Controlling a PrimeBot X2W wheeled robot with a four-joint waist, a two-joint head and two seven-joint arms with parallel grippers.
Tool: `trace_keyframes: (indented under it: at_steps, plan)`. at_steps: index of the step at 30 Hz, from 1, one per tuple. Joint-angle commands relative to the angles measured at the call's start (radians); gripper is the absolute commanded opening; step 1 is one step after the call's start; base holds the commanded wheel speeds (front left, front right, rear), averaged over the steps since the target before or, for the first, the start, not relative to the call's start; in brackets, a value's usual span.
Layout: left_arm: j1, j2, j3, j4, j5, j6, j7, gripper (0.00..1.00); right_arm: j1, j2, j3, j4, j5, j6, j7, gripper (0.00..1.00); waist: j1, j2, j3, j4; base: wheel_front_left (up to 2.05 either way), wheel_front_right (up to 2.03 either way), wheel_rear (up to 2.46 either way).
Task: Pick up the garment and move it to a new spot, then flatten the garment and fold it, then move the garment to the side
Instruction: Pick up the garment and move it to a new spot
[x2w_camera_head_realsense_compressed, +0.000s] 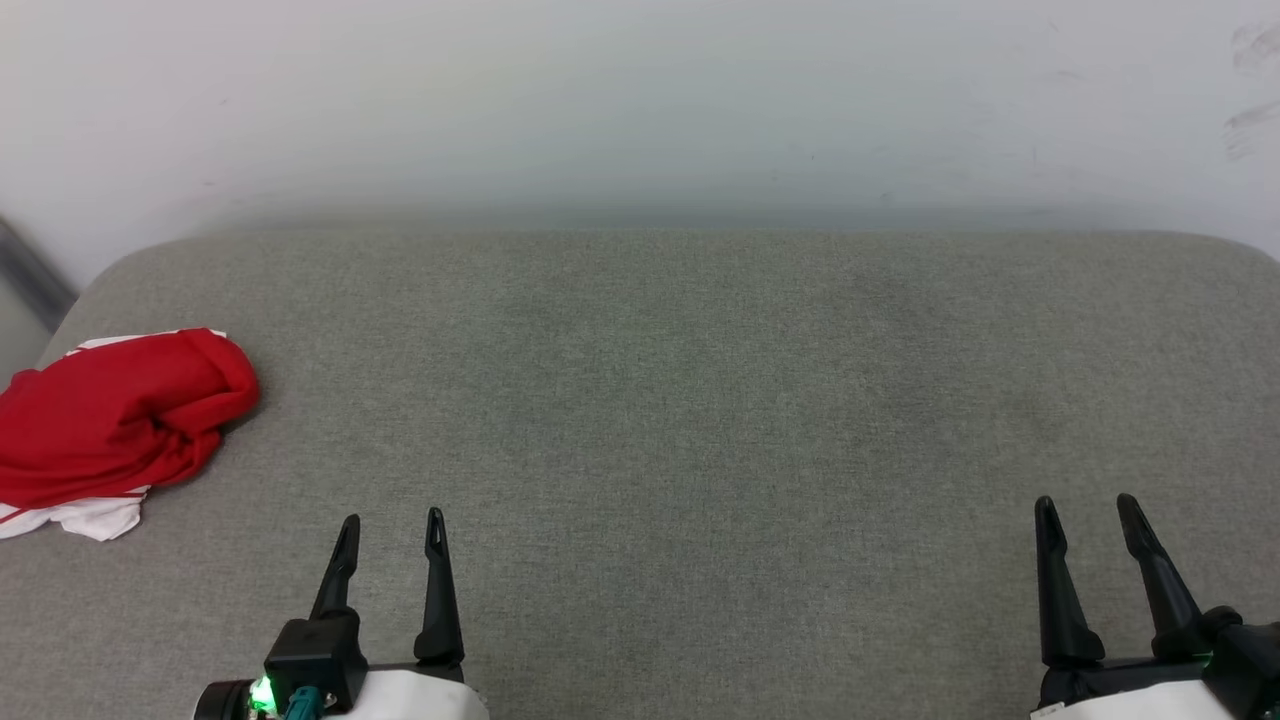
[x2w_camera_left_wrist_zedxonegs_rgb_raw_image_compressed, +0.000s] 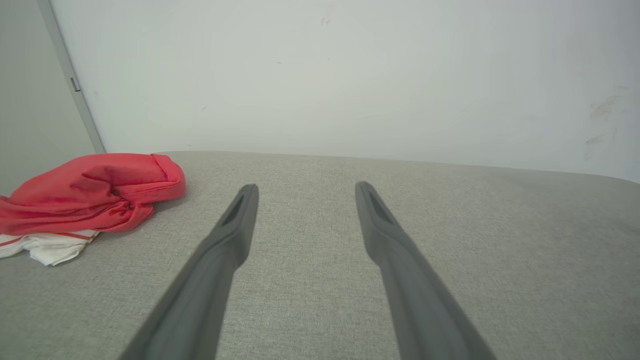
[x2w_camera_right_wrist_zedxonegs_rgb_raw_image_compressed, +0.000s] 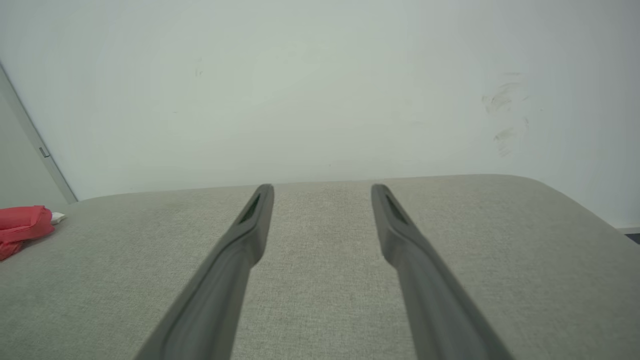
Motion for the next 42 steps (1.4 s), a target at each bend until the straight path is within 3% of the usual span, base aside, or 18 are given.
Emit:
trace_keyframes:
  at_steps: [1,20,42]
  plan:
    - [0.007,-0.001,0.000,0.003,-0.006,-0.002,-0.003,1.00,0.011,0.001,-0.001,0.007,0.014,0.000,-0.002,1.00,0.0000,-0.0001,0.000,0.000,0.00,0.00,0.00]
    - [-0.010,-0.001,-0.003,0.014,-0.008,0.004,-0.003,1.00,0.012,0.001,0.011,-0.003,-0.007,0.000,-0.002,1.00,0.0000,-0.0001,0.001,0.046,0.00,0.00,0.00]
    - [-0.043,-0.001,-0.002,0.002,-0.050,0.033,-0.003,1.00,0.010,0.001,0.024,-0.036,-0.048,0.000,-0.002,1.00,0.0000,-0.0001,0.037,0.320,0.00,0.00,0.00]
